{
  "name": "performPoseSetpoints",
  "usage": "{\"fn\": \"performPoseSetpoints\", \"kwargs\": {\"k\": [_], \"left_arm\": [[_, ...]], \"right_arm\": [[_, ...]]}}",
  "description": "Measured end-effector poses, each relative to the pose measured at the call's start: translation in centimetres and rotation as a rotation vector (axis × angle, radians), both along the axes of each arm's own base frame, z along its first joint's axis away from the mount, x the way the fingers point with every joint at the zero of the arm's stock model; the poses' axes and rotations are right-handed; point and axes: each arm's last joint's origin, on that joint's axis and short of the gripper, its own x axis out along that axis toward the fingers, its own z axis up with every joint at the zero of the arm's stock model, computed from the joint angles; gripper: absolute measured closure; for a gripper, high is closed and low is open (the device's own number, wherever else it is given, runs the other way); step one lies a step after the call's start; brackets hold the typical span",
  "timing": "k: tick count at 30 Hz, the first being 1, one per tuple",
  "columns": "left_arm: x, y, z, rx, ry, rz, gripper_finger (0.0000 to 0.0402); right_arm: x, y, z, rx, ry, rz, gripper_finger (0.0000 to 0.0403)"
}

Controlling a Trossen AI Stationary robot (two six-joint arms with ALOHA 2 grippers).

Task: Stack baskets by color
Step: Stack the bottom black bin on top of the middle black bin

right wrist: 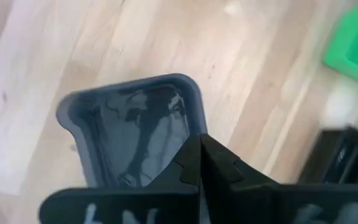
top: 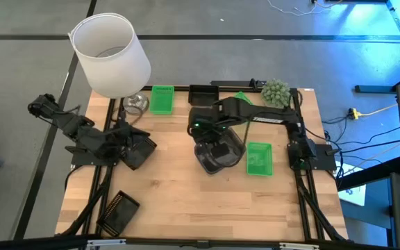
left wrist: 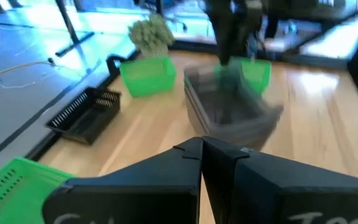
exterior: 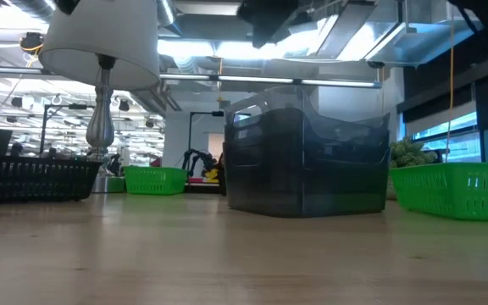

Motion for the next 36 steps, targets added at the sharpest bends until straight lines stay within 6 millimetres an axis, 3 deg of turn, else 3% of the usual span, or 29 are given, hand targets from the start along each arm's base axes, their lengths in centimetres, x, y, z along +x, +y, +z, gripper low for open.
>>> {"fn": "performPoseSetpoints", "kwargs": {"k": [7,13,23,28,32,36], "left_arm": [[-0.7,0.5,3.0,-0.014,0.059,0.029,0.0401],[-1.6,0.7,4.5,-0.218,0.104,-0.006,0.0397],[-2.5,0.7,3.2,-0.524,0.243,0.025,0.0314],[-2.0,-0.1,2.6,-0.693,0.36,-0.018,0.0303],[-1.5,-1.3,2.2,-0.684,0.505,-0.176,0.0305],[-1.1,-2.5,1.3,-0.526,0.659,-0.305,0.0305]], "right_arm": [[-2.6,1.9,3.5,0.081,-0.087,-0.151,0.0402],[-4.5,3.8,5.6,0.07,-0.156,-0.196,0.0403],[-5.4,5.5,6.3,0.047,-0.183,-0.19,0.0403],[-5.4,5.8,6.4,0.055,-0.184,-0.197,0.0403],[-5.5,6.1,6.4,0.073,-0.179,-0.172,0.0403],[-5.5,6.3,6.4,0.074,-0.183,-0.143,0.0403]]}}
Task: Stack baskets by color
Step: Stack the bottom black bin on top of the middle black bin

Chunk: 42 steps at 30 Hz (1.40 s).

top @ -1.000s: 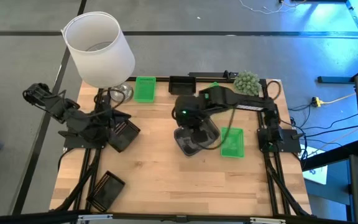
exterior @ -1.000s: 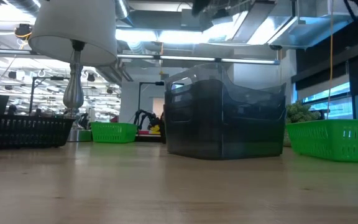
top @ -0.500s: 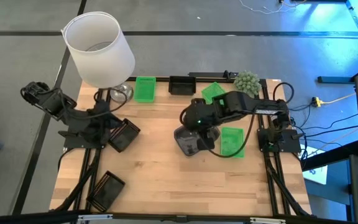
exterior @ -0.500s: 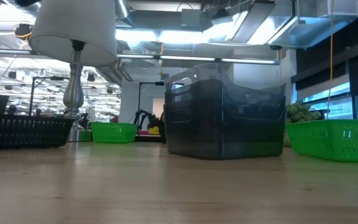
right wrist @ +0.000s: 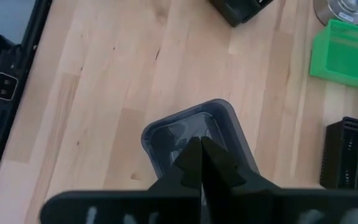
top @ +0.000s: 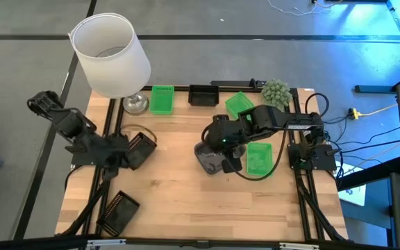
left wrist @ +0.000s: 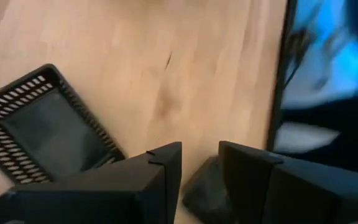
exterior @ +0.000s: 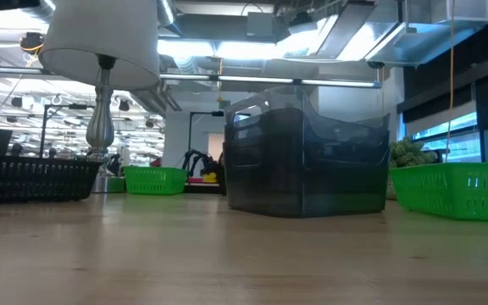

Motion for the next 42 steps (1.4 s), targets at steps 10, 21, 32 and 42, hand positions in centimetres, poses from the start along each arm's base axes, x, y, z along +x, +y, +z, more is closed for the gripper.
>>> {"fn": "performPoseSetpoints", "kwargs": {"k": [10,21,32,42], "left_arm": [[1.1,-4.4,-2.5,0.24,0.126,-0.428,0.0305],[2.7,-10.1,-5.5,0.288,0.155,-0.551,0.0305],[3.9,-13.7,-9.2,0.422,0.202,-0.577,0.0305],[4.4,-15.8,-12.1,0.47,0.268,-0.584,0.0305]], "right_arm": [[0.0,0.0,0.0,-0.027,-0.002,0.046,0.0403],[0.0,0.1,0.0,-0.053,-0.003,0.095,0.0403],[0.0,0.1,0.0,-0.054,-0.003,0.098,0.0403],[0.0,0.1,0.0,-0.055,-0.001,0.1,0.0403]]}}
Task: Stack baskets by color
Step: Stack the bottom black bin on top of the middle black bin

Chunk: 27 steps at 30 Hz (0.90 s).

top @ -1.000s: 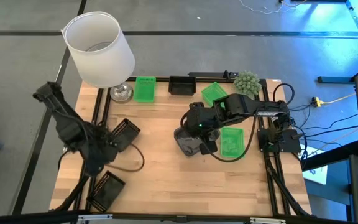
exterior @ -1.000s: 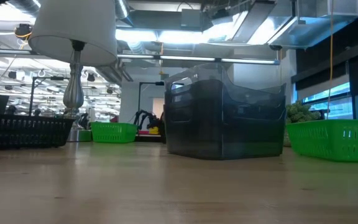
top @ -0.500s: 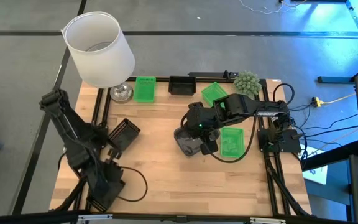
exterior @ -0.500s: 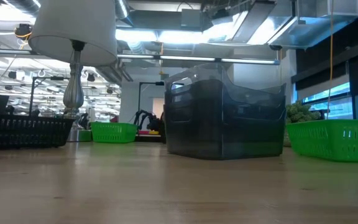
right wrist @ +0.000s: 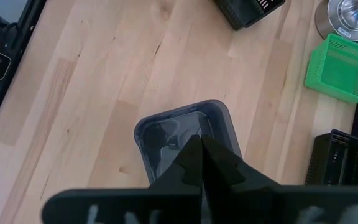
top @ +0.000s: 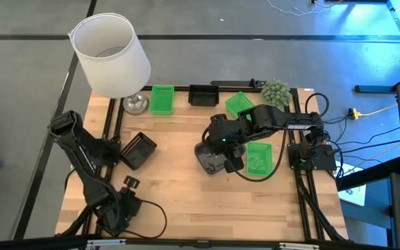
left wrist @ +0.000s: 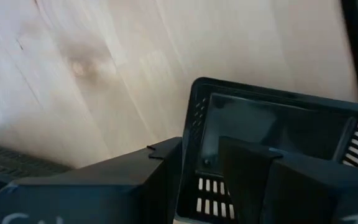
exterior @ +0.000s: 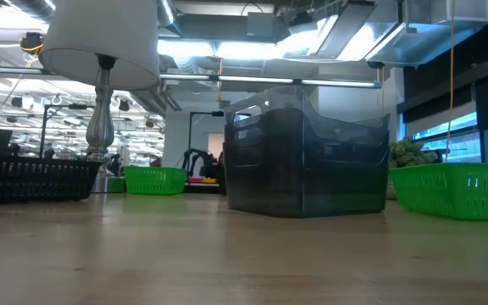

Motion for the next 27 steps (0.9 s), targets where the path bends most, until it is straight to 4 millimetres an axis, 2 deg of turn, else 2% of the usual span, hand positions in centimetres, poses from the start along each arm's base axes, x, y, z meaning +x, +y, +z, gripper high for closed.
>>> {"fn": "performPoseSetpoints", "kwargs": {"k": [10,14,27], "left_arm": [[0.3,-0.3,-1.2,0.041,0.018,0.002,0.0305],[-0.2,0.2,-2.6,0.043,0.063,0.047,0.0305],[-1.2,1.9,-5.8,0.109,0.106,0.044,0.0305]], "right_arm": [[0.0,0.0,0.0,-0.008,0.0,0.014,0.0403],[0.0,0.0,0.0,-0.009,0.0,0.015,0.0403],[0.0,0.0,0.0,-0.009,0.002,0.014,0.0403]]}}
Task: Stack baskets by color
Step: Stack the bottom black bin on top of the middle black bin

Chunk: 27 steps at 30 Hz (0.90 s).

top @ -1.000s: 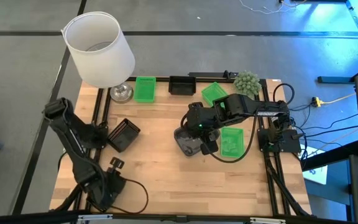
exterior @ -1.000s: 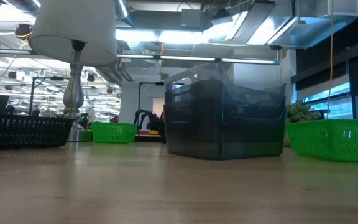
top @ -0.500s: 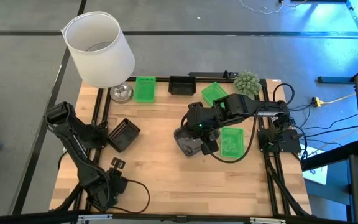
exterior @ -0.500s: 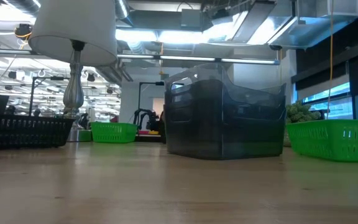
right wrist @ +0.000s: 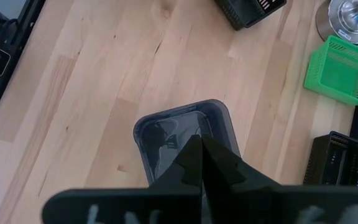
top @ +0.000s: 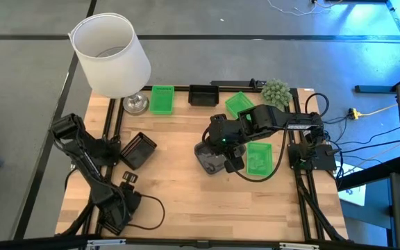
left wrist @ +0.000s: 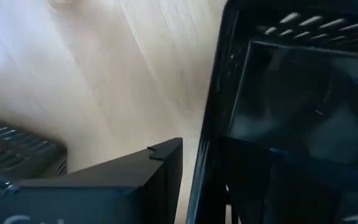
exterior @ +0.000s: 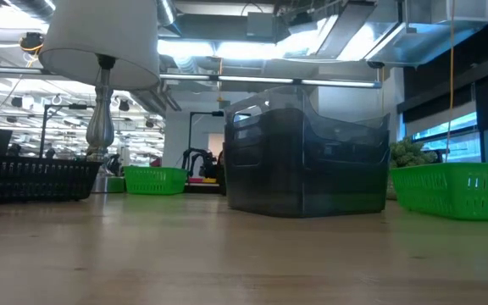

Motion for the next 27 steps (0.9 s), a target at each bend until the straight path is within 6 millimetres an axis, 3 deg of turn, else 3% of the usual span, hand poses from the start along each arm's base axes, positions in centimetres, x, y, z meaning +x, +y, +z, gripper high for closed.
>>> {"fn": "performPoseSetpoints", "kwargs": {"k": [7,12,17,22,27], "left_arm": [[-0.1,0.2,-1.0,-0.019,-0.021,-0.02,0.0311],[0.6,0.7,-1.0,-0.067,0.06,-0.035,0.0382],[1.5,1.5,-0.7,-0.118,0.118,0.017,0.0399],[2.0,3.1,1.2,-0.173,0.088,0.043,0.0401],[1.8,5.8,4.8,-0.234,0.051,0.064,0.0401]], "right_arm": [[0.0,0.0,0.0,0.002,0.0,-0.003,0.0403],[0.0,0.0,0.0,0.002,0.0,-0.004,0.0403],[0.0,0.0,0.0,0.002,0.0,-0.003,0.0403],[0.0,0.0,0.0,0.001,0.0,-0.002,0.0403],[0.0,-0.1,0.0,0.0,0.0,-0.002,0.0403]]}}
